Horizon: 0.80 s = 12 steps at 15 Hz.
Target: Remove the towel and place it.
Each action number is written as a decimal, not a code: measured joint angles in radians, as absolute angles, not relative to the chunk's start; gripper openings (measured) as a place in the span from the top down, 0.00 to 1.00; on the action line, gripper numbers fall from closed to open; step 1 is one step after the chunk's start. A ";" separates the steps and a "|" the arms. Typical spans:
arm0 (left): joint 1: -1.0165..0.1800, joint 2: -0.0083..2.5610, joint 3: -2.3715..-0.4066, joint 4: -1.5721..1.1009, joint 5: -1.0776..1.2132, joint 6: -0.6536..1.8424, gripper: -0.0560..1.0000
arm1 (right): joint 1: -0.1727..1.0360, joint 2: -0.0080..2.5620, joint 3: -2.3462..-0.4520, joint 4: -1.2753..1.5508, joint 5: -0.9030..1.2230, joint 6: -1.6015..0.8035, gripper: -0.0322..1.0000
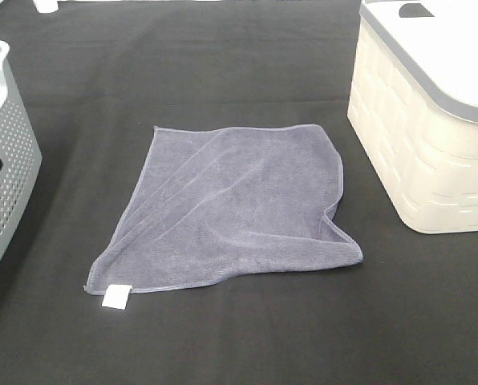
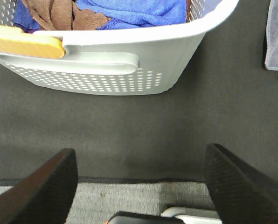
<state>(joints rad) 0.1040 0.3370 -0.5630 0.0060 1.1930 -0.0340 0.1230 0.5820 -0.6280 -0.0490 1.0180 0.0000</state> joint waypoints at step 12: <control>0.104 0.026 -0.511 -0.033 1.051 -0.014 0.28 | 0.123 0.210 -0.531 -0.046 0.991 0.000 0.28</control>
